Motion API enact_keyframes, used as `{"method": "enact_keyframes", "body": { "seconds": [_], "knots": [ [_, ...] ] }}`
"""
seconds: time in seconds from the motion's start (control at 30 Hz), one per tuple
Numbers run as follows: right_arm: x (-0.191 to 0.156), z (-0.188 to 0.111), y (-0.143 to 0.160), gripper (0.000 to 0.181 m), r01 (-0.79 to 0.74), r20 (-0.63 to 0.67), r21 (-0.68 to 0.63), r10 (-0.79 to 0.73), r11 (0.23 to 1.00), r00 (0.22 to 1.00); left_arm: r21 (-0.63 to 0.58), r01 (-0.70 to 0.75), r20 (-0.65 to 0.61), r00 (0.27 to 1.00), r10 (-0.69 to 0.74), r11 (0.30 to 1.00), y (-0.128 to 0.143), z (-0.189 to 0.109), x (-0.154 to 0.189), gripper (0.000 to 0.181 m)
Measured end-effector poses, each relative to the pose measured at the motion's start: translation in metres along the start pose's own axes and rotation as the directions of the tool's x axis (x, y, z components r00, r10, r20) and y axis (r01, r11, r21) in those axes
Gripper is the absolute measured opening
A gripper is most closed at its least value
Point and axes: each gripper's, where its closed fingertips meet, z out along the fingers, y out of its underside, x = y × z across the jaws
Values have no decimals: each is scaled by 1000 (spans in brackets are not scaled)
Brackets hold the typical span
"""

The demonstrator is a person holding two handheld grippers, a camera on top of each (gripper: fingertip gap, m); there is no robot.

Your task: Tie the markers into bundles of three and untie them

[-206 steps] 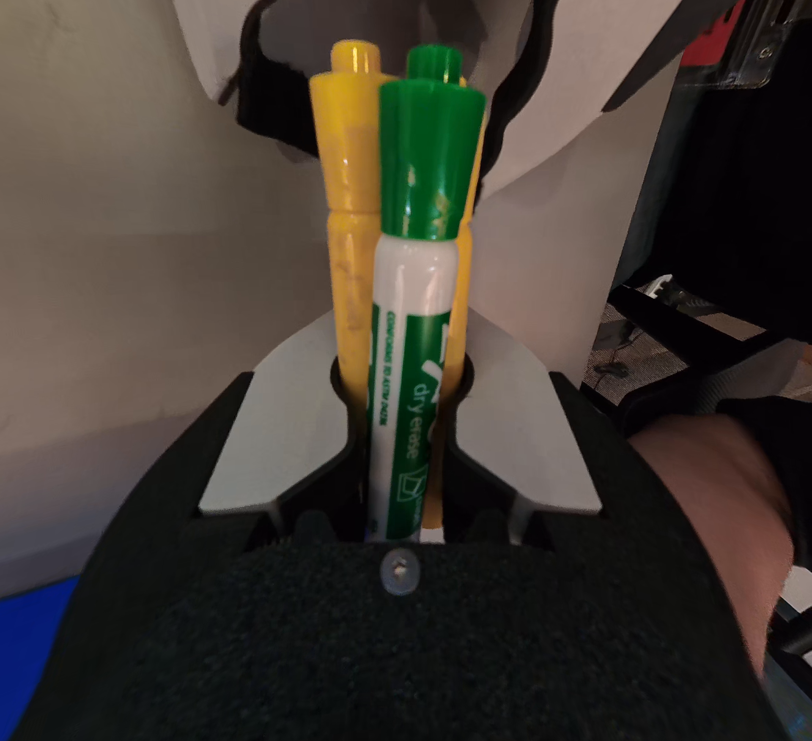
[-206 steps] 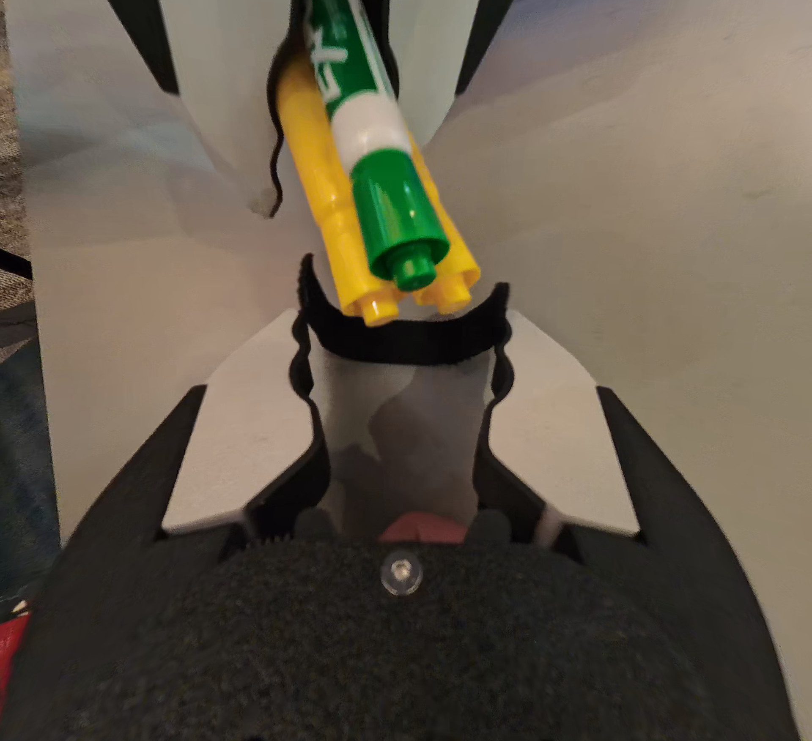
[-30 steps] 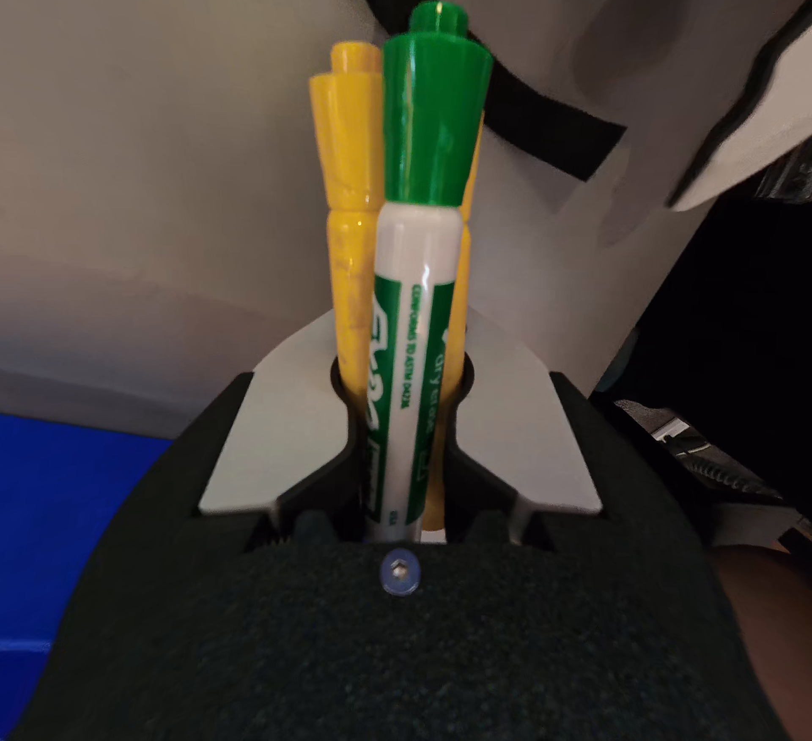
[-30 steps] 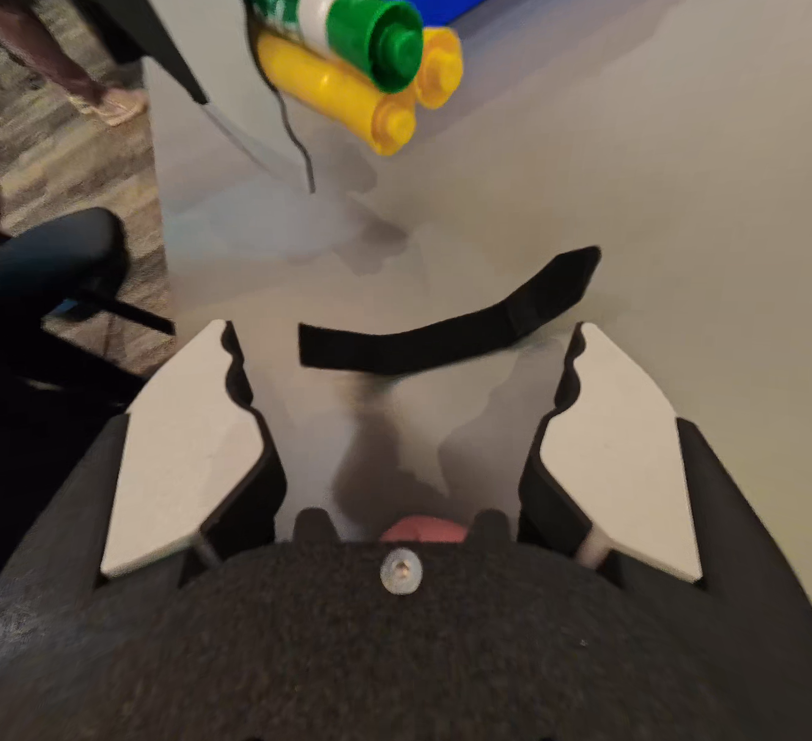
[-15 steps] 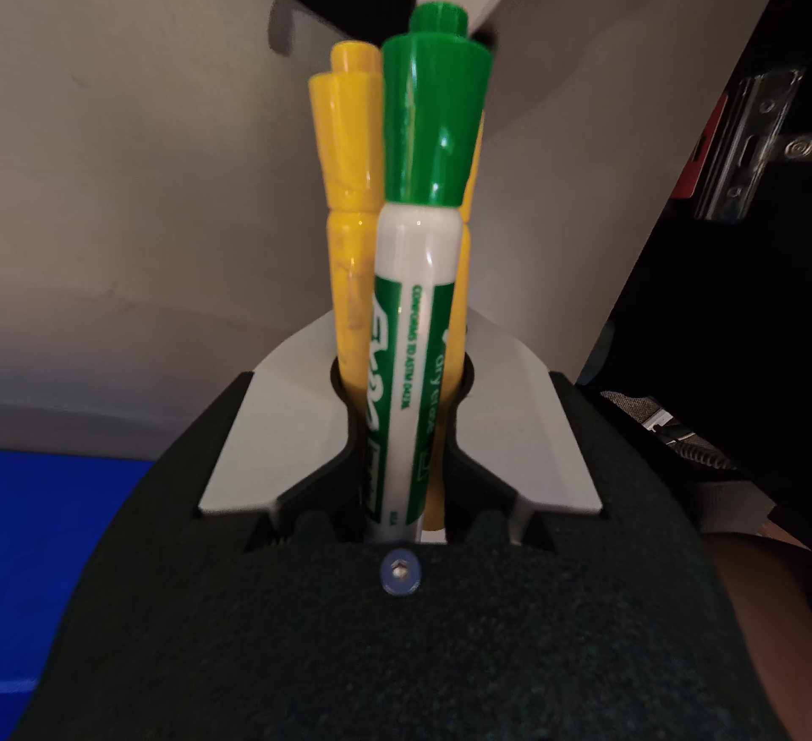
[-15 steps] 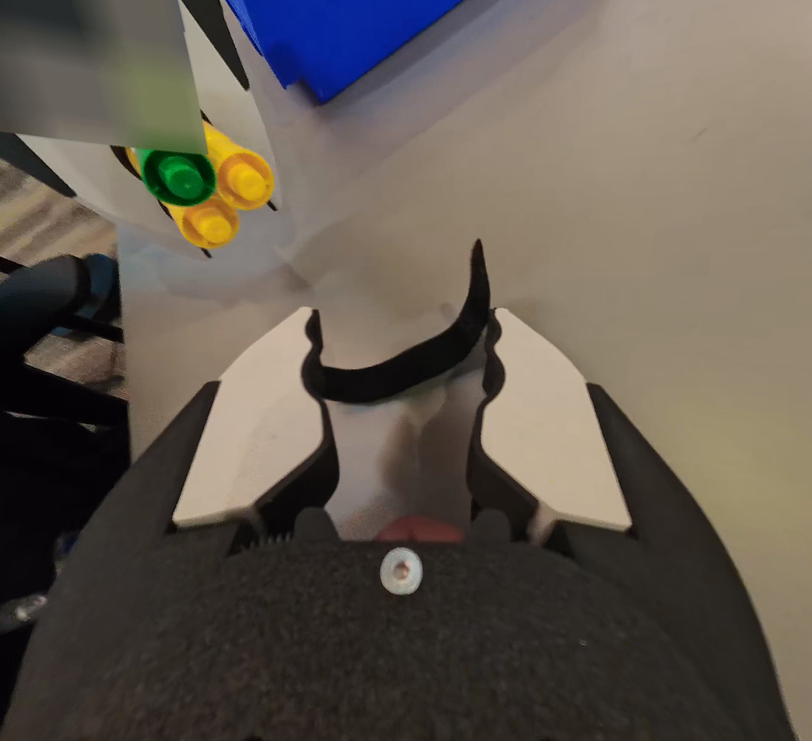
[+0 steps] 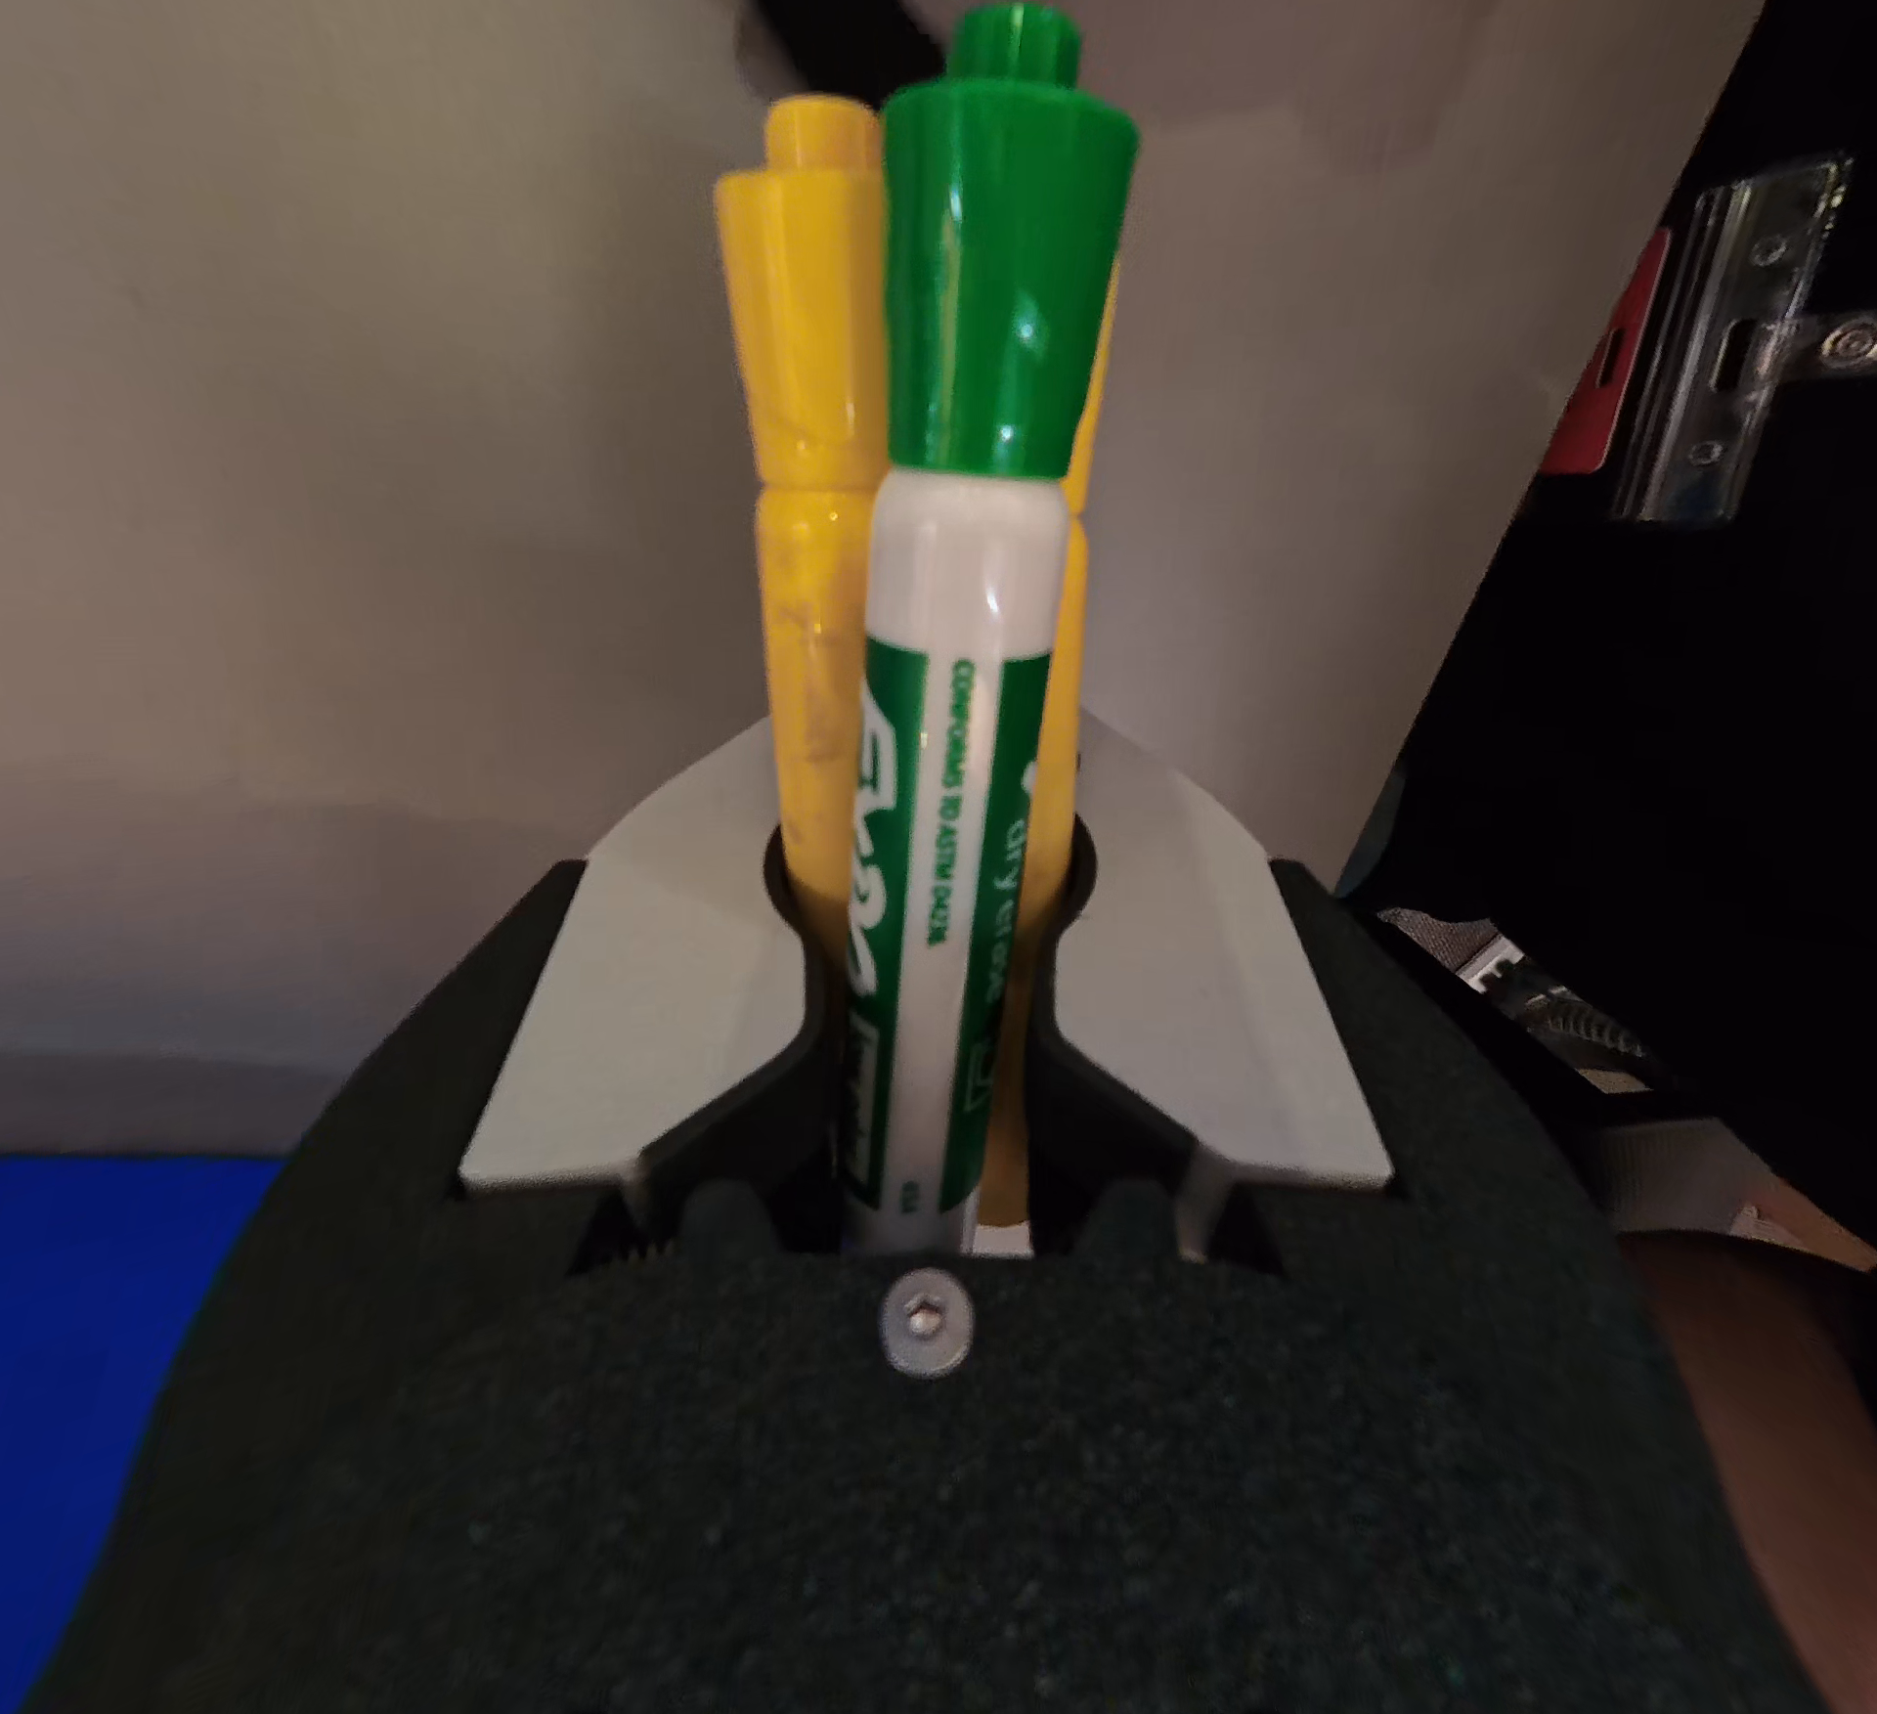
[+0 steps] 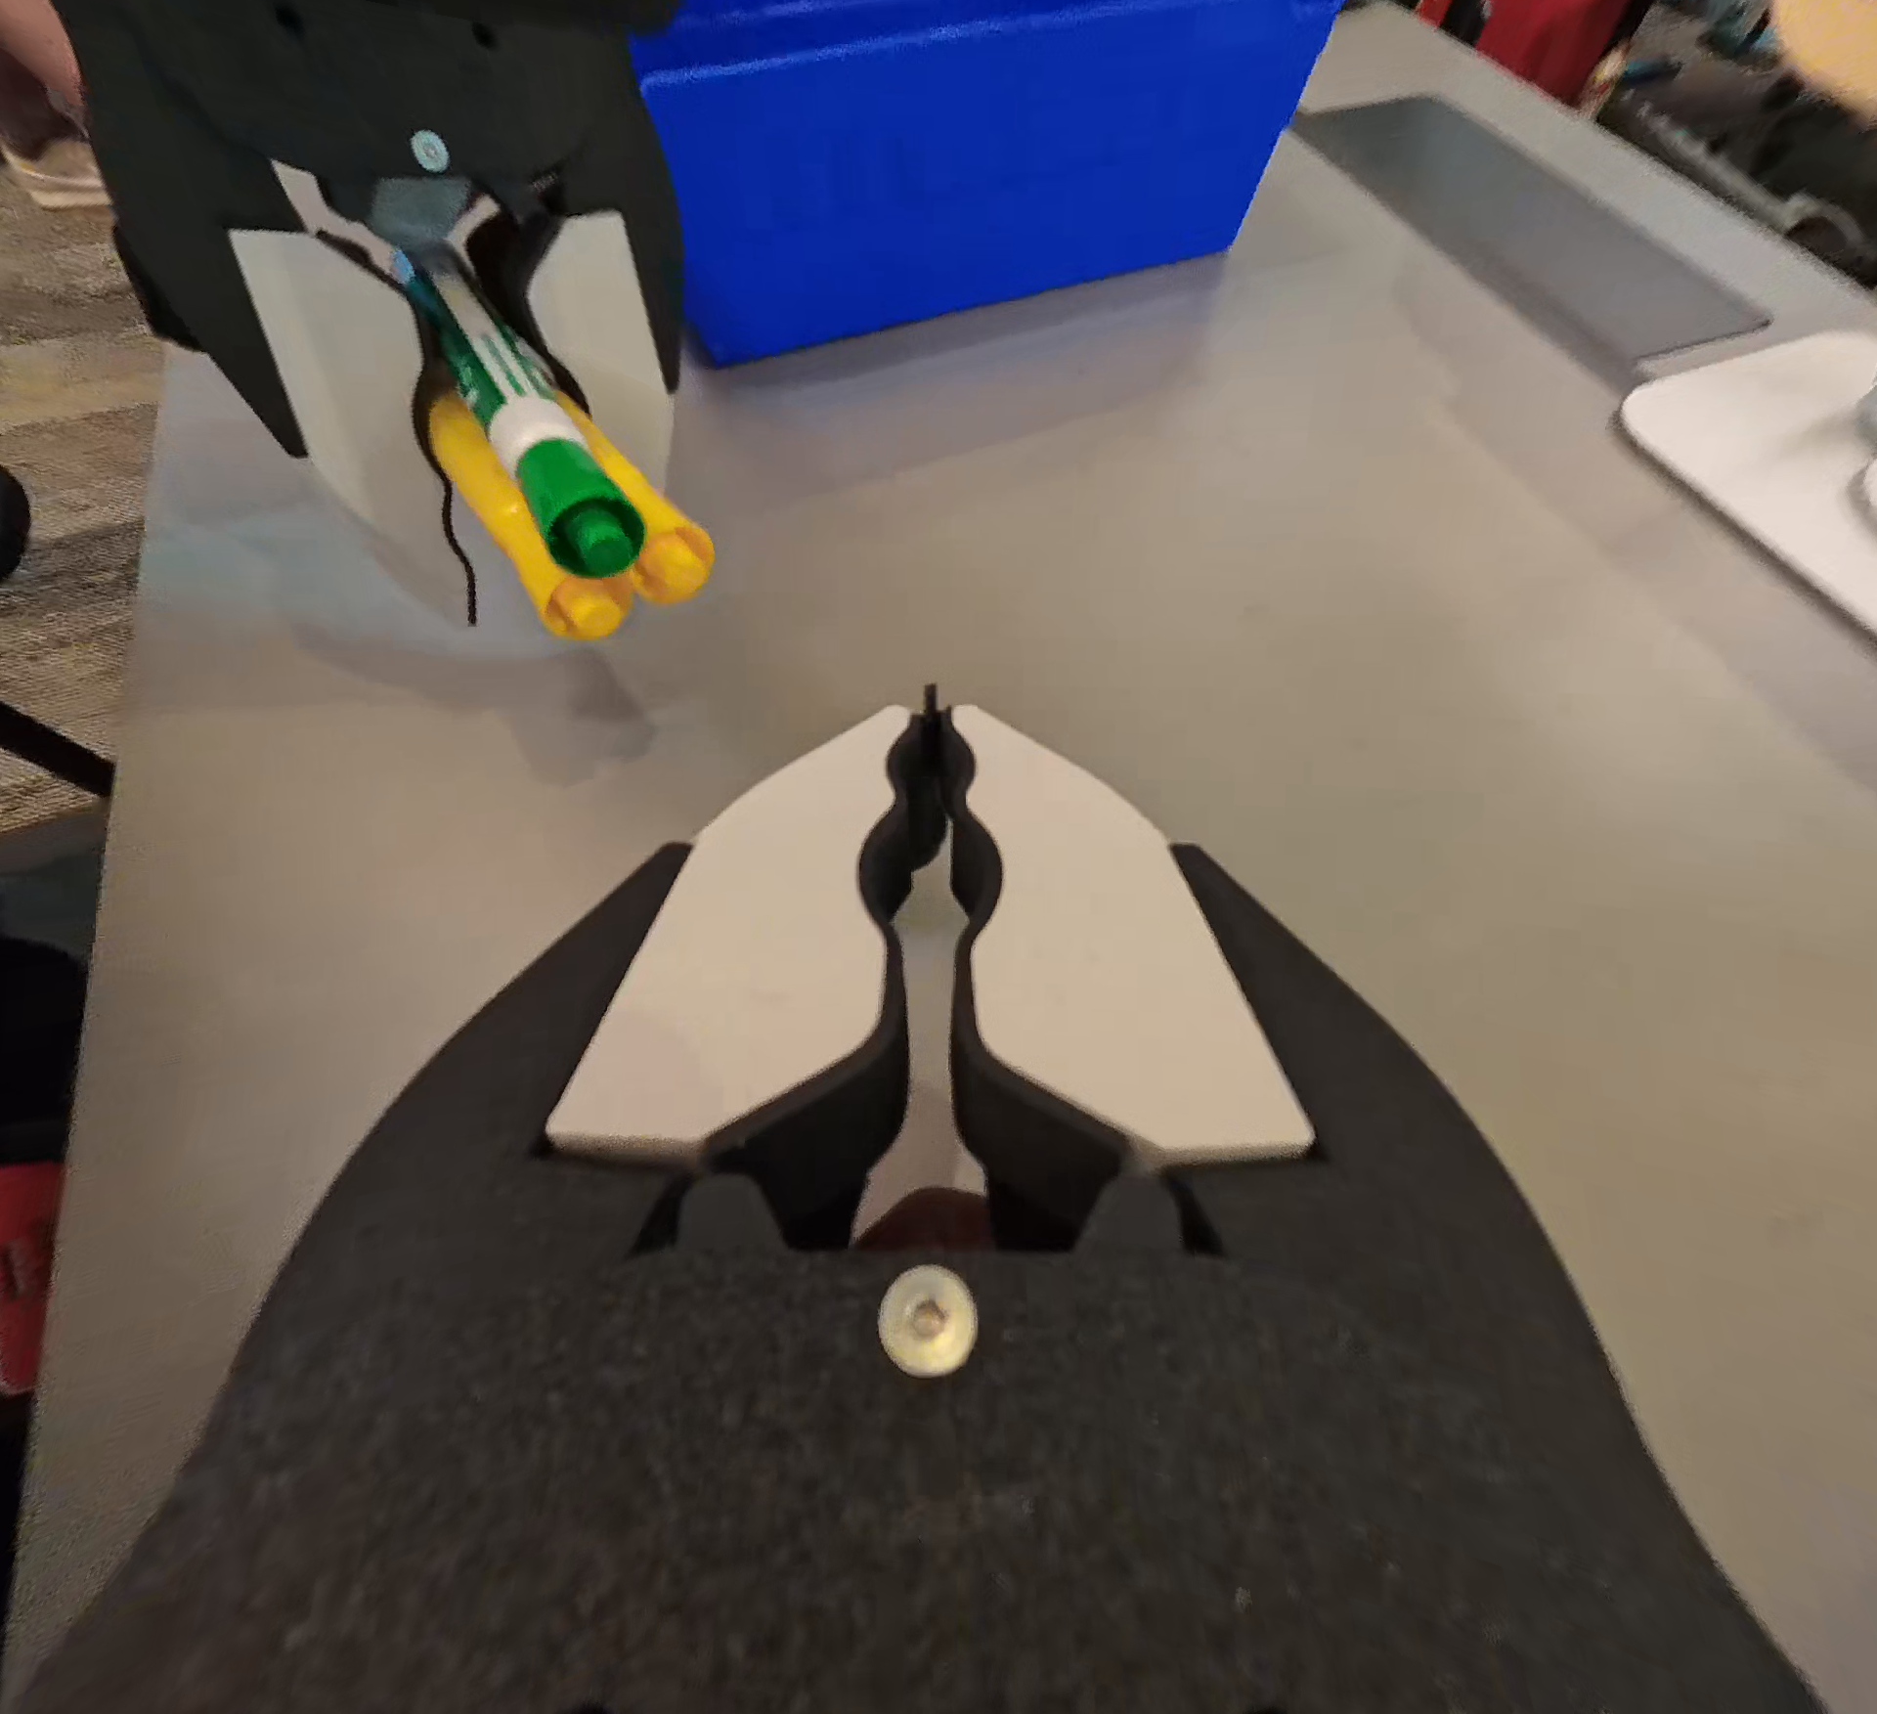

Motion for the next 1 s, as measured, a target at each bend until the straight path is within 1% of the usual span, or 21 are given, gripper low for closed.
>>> {"method": "enact_keyframes", "body": {
  "seconds": [0.07, 0.13, 0.17, 0.23, 0.27, 0.33, 0.4, 0.43, 0.53, 0.6, 0.67, 0.77, 0.83, 0.9, 0.97, 1.0],
  "knots": [
    [4, -4, -20, 1, 64, -36, 67, -62, 996, 997, 10, -28, -18, 999, 28, 1000, -9, -2, 4, 42],
    [-2, -13, -50, 1, 185, -75, 154, -176, 971, 982, 9, -52, -12, 999, 52, 999, -17, -5, 4, 42],
    [-9, -17, -63, 1, 256, -88, 193, -243, 947, 966, 5, -63, -8, 998, 63, 998, -21, -7, 3, 42],
    [-28, -26, -81, 1, 397, -131, 250, -376, 883, 917, 6, -77, -8, 997, 77, 997, -30, -11, 0, 42],
    [-36, -29, -86, 1, 471, -176, 265, -438, 841, 881, 5, -79, -9, 997, 79, 997, -33, -13, -1, 42],
    [-53, -31, -89, 1, 599, -248, 256, -548, 759, 799, 0, -89, -14, 996, 89, 996, -39, -15, -2, 41],
    [-73, -29, -88, 1, 670, -254, 260, -621, 695, 742, -15, -107, -3, 994, 107, 994, -44, -15, -4, 42],
    [-82, -28, -86, 1, 679, -238, 259, -636, 687, 734, -25, -112, 0, 994, 112, 993, -46, -14, -5, 42],
    [-106, -27, -79, 1, 639, -161, 291, -622, 712, 767, -34, -122, 10, 992, 122, 992, -52, -14, -6, 42],
    [-114, -27, -71, 1, 609, -134, 294, -599, 737, 789, -29, -126, 12, 992, 126, 992, -56, -16, -6, 42],
    [-114, -27, -62, 2, 539, -101, 295, -535, 789, 839, -23, -131, 20, 991, 131, 991, -59, -18, -6, 42],
    [-115, -29, -54, 6, 376, -15, 325, -393, 868, 919, -21, -134, 33, 990, 135, 991, -61, -21, -7, 42],
    [-112, -29, -49, 6, 294, 22, 327, -318, 898, 948, -27, -138, 43, 989, 139, 990, -62, -22, -7, 42],
    [-107, -26, -40, 6, 209, 65, 300, -238, 931, 969, -31, -141, 54, 988, 142, 990, -61, -23, -8, 42],
    [-111, -25, -32, 5, 146, 124, 294, -190, 944, 974, -29, -139, 67, 988, 141, 990, -62, -25, -9, 41],
    [-111, -25, -30, 6, 131, 130, 291, -175, 948, 976, -29, -139, 69, 988, 140, 990, -62, -25, -9, 41]
  ]
}}
